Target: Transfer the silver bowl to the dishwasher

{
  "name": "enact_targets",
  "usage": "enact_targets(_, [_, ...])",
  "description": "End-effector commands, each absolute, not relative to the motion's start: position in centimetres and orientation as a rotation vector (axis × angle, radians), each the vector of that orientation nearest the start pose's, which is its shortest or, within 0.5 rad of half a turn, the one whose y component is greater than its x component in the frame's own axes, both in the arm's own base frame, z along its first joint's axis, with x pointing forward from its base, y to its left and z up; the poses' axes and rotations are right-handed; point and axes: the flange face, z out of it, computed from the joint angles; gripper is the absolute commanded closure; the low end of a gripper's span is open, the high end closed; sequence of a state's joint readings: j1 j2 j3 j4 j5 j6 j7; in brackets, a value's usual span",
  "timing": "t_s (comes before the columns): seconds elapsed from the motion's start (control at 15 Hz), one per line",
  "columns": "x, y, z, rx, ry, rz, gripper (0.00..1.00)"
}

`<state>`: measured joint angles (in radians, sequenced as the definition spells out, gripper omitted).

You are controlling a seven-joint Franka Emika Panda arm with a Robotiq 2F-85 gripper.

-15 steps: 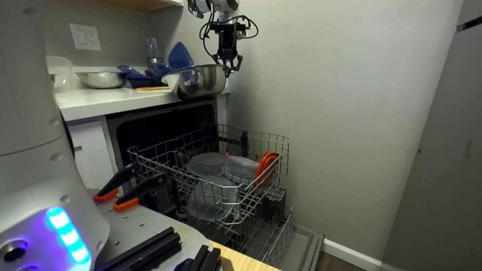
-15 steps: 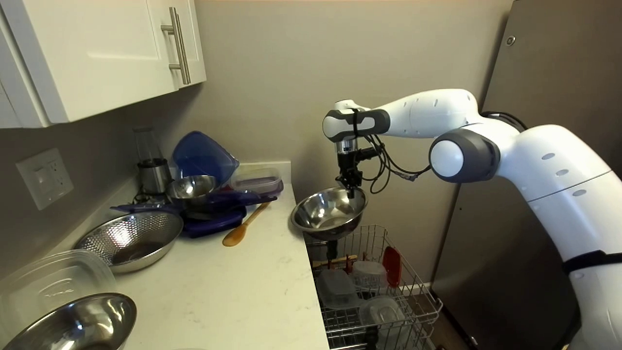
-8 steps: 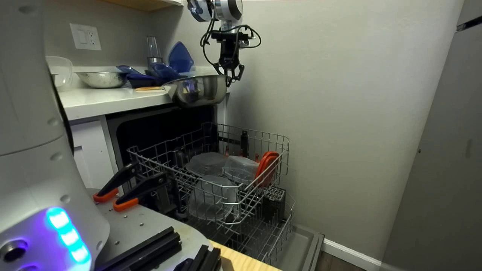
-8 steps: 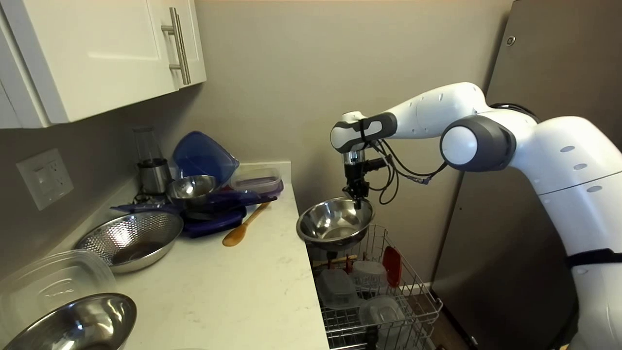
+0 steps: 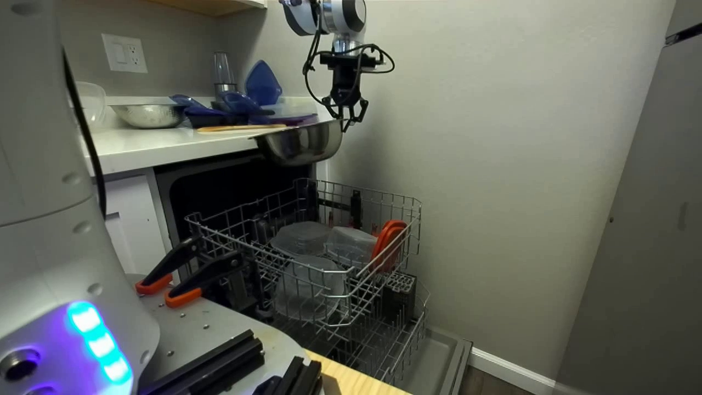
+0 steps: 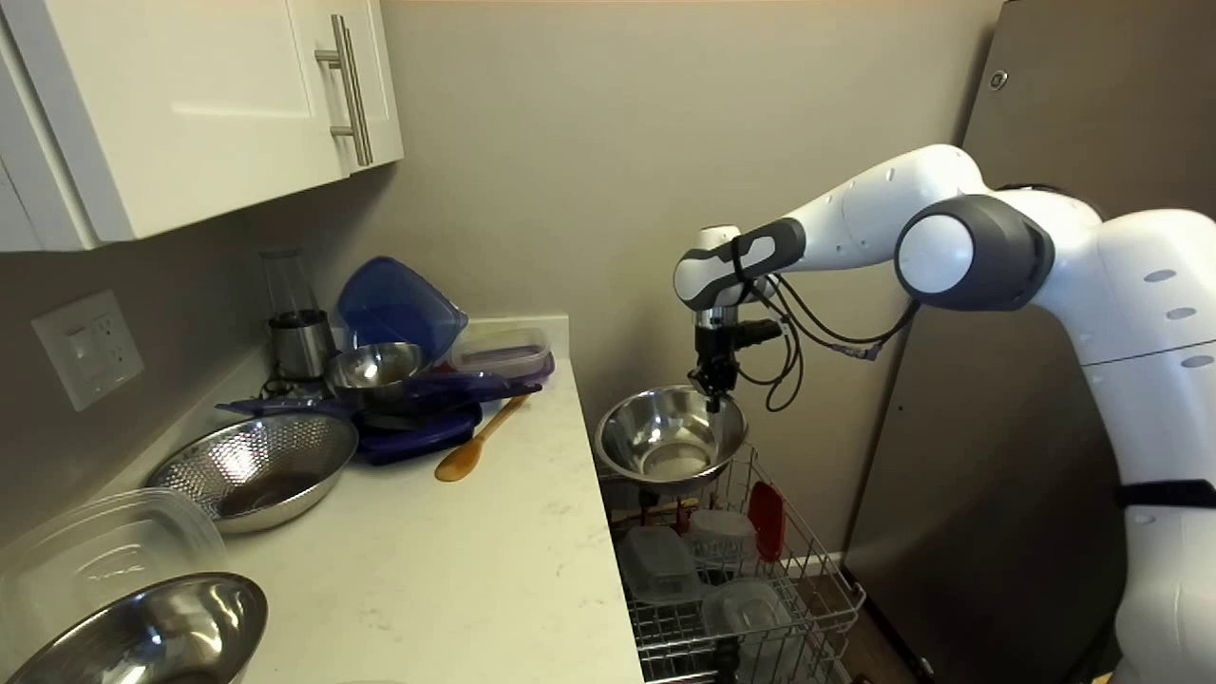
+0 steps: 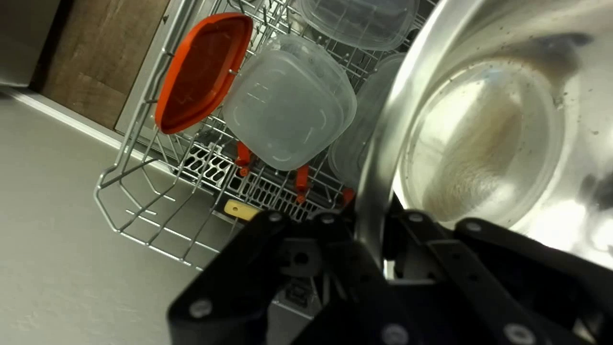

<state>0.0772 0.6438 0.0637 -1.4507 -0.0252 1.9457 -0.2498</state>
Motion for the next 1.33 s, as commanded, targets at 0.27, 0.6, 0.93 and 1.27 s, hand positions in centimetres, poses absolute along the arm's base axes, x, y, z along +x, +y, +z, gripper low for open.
enact_targets(0.27, [65.8, 5.7, 27.3, -3.029, -0.641, 0.17, 0.99])
enact_targets(0.6, [64.1, 8.0, 22.1, -2.989, -0.671, 0.215, 0.99])
enact_targets(0.93, [62.5, 7.5, 19.3, -2.983, -0.641, 0.237, 0.99])
enact_targets(1.27, [62.2, 5.4, 19.6, -3.082, -0.412, 0.204, 0.99])
